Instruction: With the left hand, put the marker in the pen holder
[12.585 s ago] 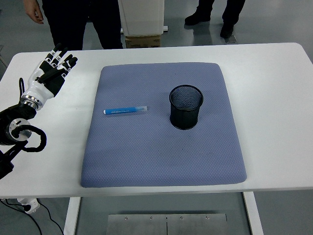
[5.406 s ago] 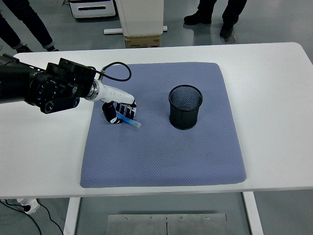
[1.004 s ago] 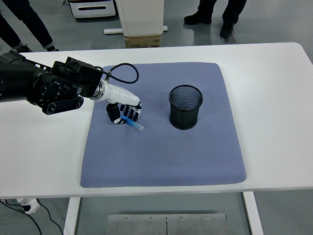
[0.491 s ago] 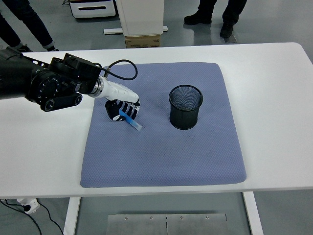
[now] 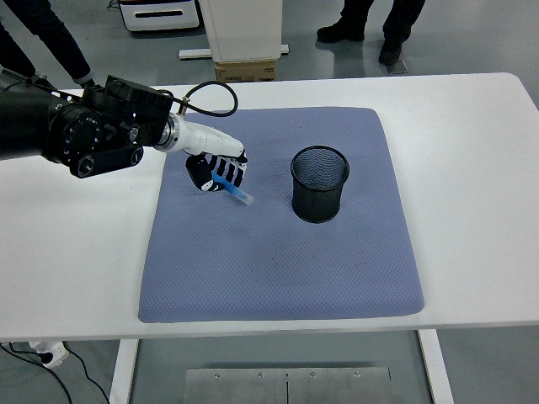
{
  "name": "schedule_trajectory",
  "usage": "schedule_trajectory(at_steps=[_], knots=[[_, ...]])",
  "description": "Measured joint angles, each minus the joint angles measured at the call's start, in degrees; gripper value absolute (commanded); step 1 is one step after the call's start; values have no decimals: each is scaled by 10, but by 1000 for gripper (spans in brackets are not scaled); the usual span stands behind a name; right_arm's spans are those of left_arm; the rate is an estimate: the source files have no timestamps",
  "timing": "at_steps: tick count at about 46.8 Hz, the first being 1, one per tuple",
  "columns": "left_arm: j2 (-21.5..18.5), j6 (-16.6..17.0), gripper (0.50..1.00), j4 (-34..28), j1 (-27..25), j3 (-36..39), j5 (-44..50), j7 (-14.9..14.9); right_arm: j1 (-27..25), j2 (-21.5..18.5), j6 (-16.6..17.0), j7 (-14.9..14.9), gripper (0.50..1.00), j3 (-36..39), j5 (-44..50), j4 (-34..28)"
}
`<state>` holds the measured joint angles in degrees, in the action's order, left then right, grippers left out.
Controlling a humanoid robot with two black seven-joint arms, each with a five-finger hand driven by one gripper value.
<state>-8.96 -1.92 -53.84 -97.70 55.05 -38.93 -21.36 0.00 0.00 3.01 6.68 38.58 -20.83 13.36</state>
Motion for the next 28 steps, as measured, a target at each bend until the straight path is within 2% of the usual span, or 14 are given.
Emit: schedule_trajectory(at_steps=[16, 28], knots=[[-7, -13, 500, 12, -10, -62, 35, 3, 0, 0, 0, 0, 1000, 0, 0, 0], [-10, -13, 500, 13, -20, -72, 69, 4, 0, 0, 0, 0, 1000, 0, 0, 0]])
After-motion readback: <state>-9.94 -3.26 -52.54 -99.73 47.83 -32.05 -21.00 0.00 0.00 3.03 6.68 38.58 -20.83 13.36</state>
